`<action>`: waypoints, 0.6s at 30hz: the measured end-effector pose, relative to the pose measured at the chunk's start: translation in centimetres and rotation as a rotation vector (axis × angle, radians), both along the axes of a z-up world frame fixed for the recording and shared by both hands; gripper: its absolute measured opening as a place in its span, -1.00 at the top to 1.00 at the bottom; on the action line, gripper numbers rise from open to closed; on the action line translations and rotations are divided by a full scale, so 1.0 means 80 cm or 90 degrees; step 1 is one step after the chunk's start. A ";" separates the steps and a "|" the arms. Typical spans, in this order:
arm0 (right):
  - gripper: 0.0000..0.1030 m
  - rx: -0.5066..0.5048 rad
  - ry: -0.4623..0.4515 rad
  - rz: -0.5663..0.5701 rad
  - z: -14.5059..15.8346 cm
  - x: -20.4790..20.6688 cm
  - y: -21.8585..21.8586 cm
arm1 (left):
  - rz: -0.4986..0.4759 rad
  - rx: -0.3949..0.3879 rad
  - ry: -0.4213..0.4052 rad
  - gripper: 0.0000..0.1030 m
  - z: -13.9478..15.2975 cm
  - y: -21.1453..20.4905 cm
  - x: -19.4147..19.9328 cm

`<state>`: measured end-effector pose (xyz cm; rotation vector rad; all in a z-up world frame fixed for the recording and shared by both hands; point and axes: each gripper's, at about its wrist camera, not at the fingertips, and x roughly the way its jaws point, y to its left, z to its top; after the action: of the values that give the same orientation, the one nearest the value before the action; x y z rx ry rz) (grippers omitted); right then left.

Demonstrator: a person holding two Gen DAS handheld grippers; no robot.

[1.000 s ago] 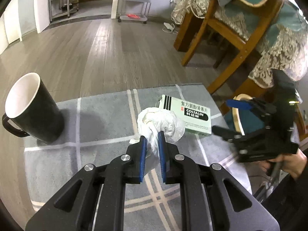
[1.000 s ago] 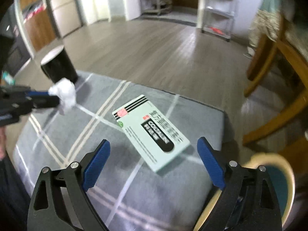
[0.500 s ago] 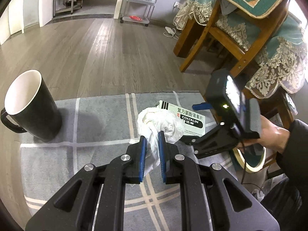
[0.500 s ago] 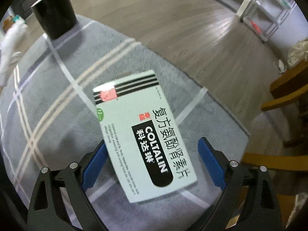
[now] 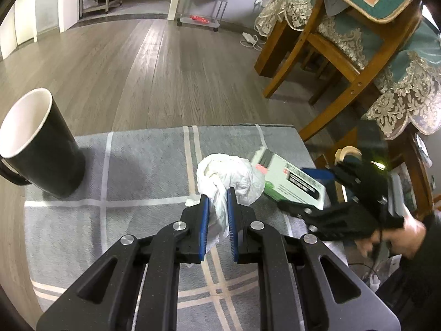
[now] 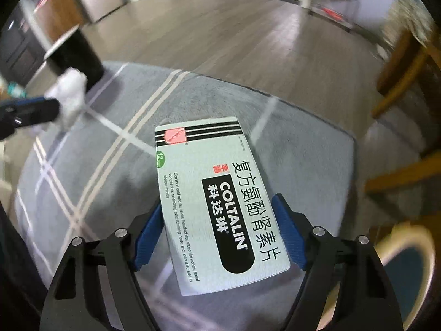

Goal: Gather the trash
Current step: 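Grasp the white tissue with the left tool while the right tool grasps the COLTALIN box, then carry the tissue and medicine box over the teal bin and open both tools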

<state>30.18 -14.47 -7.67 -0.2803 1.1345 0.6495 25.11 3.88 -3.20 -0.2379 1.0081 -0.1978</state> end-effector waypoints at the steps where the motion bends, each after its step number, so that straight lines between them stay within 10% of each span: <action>1: -0.50 0.011 0.000 -0.017 0.003 -0.009 -0.006 | -0.002 0.002 0.001 0.77 -0.001 -0.002 -0.001; 18: -0.50 0.116 -0.058 -0.230 0.054 -0.128 -0.079 | -0.049 0.051 0.013 0.77 -0.013 -0.047 -0.026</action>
<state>19.93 -20.80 -3.35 0.0517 0.9981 0.4110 23.02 0.12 -4.23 -0.1283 1.0433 -0.2249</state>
